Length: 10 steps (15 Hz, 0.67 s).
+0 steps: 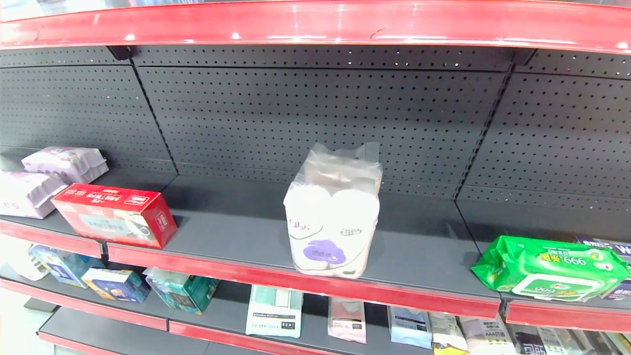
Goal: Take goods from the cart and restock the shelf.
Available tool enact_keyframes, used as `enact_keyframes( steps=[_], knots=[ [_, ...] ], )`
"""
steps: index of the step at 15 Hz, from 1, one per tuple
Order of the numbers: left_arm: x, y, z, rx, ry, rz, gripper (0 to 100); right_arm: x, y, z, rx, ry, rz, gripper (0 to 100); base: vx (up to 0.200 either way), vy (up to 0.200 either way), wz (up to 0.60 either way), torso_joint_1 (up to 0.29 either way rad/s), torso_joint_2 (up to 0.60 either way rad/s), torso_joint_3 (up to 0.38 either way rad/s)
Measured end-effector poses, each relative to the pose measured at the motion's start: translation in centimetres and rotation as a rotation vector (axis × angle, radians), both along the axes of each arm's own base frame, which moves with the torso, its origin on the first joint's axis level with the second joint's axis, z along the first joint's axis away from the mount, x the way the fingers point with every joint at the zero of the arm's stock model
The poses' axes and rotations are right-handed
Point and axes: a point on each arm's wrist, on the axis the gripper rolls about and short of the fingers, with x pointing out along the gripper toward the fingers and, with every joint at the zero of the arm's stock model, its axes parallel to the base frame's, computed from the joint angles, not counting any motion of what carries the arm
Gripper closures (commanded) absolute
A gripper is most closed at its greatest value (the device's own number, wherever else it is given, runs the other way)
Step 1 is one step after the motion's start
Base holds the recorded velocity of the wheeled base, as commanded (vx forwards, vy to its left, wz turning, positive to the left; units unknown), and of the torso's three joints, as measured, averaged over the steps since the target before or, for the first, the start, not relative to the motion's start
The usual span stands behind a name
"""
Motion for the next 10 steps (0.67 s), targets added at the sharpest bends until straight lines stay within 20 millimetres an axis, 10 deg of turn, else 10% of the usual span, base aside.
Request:
enact_keyframes(
  steps=[10],
  knots=[
    [0.00, 0.00, 0.00, 0.000, 0.000, -0.001, 0, 0.00, 0.00, -0.02, -0.004, 0.001, -0.002, 0, 0.000, 0.000, -0.12, 0.001, 0.00, 0.000]
  ],
)
